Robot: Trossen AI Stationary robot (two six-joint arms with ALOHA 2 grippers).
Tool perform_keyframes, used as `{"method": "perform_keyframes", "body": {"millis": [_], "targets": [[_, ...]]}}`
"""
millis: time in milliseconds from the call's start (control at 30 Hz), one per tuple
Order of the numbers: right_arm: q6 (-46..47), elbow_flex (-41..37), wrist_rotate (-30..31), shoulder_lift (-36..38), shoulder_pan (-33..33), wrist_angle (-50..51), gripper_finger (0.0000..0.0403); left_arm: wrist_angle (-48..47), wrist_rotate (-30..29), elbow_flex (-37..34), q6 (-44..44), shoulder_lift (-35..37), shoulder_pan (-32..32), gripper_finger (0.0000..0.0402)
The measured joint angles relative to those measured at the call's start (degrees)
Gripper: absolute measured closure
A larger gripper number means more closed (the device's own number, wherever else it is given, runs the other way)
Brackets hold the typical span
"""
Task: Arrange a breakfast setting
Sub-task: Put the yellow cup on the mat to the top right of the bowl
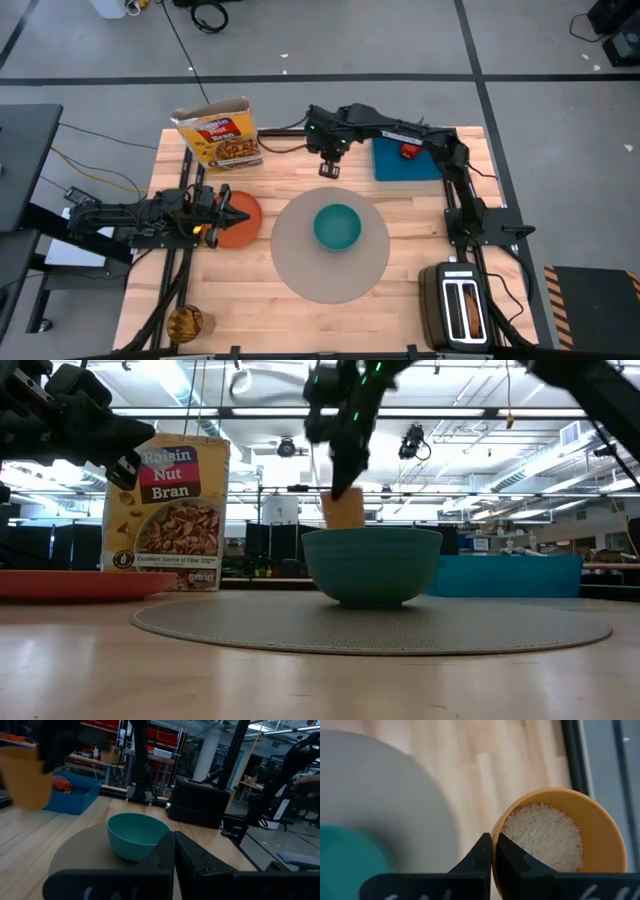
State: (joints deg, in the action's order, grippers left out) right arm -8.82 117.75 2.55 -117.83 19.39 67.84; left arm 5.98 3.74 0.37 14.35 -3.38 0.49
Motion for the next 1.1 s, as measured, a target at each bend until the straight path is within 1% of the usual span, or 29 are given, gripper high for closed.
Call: {"method": "perform_keyframes", "body": {"millis": [100, 200, 367, 500, 567, 700, 833, 933, 1100], "targets": [[3.06, -4.52, 0.10, 5.78, -2.71, 0.02, 0.0386, 0.02, -0.02, 0.01, -0.01, 0.00, -0.02, 0.0390], [5.94, -11.67, 1.07, 12.46, -5.72, -3.41, 0.0386, 0.02, -0.02, 0.00, -0.04, 0.02, 0.00, 0.0390], [13.48, -27.57, 4.69, 24.74, -10.52, -6.87, 0.0386, 0.02, -0.02, 0.00, 0.00, 0.01, -0.02, 0.0390], [20.38, -40.46, 5.94, 33.83, -13.08, -11.96, 0.0386, 0.02, -0.02, 0.00, -0.02, 0.02, 0.00, 0.0390], [23.13, -45.89, 5.98, 36.92, -14.00, -15.64, 0.0386, 0.02, -0.02, 0.02, -0.03, 0.00, -0.01, 0.0390], [24.98, -53.71, 5.88, 38.85, -15.97, -18.14, 0.0386, 0.02, 0.00, 0.02, -0.03, 0.01, -0.02, 0.0390], [24.05, -58.08, 4.98, 37.22, -16.69, -22.63, 0.0386, 0.02, 0.01, 0.02, -0.03, 0.01, -0.01, 0.0390], [23.00, -58.84, 3.44, 34.76, -16.67, -26.41, 0.0386, 0.02, 0.00, 0.01, -0.01, 0.00, -0.01, 0.0390], [20.07, -57.79, 3.40, 32.04, -16.64, -30.32, 0.0386, 0.02, -0.01, 0.01, -0.04, 0.02, -0.01, 0.0390]]}}
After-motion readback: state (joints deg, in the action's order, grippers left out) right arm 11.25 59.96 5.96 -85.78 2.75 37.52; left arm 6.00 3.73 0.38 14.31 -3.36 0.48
